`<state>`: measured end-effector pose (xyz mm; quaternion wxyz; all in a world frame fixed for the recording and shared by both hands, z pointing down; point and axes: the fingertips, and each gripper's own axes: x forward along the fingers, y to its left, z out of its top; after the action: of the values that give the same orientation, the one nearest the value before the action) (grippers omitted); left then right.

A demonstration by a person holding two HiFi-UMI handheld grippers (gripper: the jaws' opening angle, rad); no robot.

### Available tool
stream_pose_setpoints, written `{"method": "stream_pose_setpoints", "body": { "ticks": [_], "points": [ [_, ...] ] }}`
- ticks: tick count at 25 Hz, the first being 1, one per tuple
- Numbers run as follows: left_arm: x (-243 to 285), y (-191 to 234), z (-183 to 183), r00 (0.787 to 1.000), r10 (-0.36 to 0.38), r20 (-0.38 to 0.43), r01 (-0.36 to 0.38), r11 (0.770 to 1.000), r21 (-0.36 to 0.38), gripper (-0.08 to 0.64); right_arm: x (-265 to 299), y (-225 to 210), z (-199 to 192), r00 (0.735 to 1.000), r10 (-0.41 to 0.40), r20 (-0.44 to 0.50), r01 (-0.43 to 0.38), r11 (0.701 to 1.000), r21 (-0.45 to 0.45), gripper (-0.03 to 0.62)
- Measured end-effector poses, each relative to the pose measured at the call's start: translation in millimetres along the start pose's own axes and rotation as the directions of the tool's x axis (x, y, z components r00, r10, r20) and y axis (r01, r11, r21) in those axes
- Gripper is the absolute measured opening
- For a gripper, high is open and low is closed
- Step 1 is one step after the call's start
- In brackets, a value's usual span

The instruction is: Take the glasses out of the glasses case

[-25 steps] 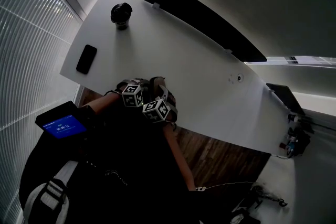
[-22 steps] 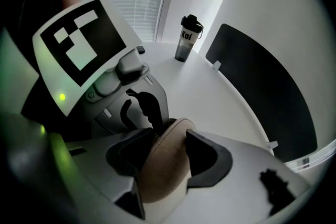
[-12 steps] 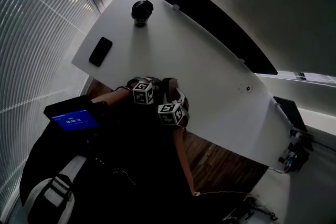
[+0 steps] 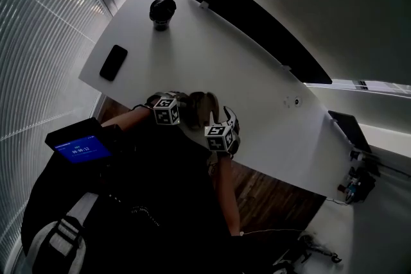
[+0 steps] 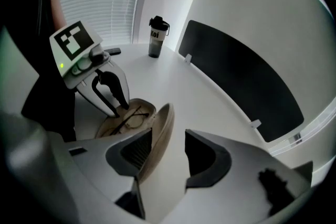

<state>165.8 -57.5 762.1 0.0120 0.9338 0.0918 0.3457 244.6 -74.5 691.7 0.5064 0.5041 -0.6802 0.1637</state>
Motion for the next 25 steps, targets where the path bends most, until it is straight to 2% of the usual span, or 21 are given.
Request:
{"method": "stream_pose_setpoints", "body": {
  "ticks": [2, 9, 11, 15, 18, 21, 25],
  "points": [
    [-0.3, 0.7, -1.3, 1.000, 0.002, 0.001, -0.002, 1.000, -0.006, 0.101, 7.9, -2.9, -14.8, 0.999, 0.016, -0.032, -0.016, 1.000, 0.010, 0.199],
    [1.2, -0.1, -3.8, 1.000, -0.008, 0.008, 0.008, 1.000, -0.004, 0.101, 36.2, -12.7, -63.5, 0.995, 0.075, -0.065, -0.064, 0.985, 0.159, 0.199],
    [1.4, -1.4, -4.7, 1.000, -0.013, 0.013, 0.013, 1.000, -0.002, 0.100, 41.5, -10.2, -70.9, 0.995, 0.093, -0.042, -0.083, 0.974, 0.209, 0.199],
    [1.3, -2.1, -4.4, 1.000, -0.019, 0.020, 0.019, 1.000, -0.014, 0.100, 43.2, -12.1, -76.5, 0.993, 0.109, 0.037, -0.115, 0.931, 0.346, 0.202],
    [1.4, -3.8, -1.2, 0.999, -0.031, 0.009, 0.031, 0.999, -0.025, 0.100, 41.3, -14.0, -74.5, 0.995, 0.096, 0.034, -0.101, 0.929, 0.357, 0.204],
    [0.4, -6.5, 3.6, 0.999, -0.041, 0.016, 0.041, 0.999, 0.002, 0.101, 29.6, -14.8, -63.2, 0.996, 0.084, 0.031, -0.089, 0.940, 0.328, 0.204],
    [-5.8, -8.0, 14.2, 0.997, -0.049, 0.063, 0.049, 0.999, 0.000, 0.101, 0.0, -16.0, -30.8, 0.991, 0.072, 0.112, -0.100, 0.955, 0.279, 0.204]
  ]
}}
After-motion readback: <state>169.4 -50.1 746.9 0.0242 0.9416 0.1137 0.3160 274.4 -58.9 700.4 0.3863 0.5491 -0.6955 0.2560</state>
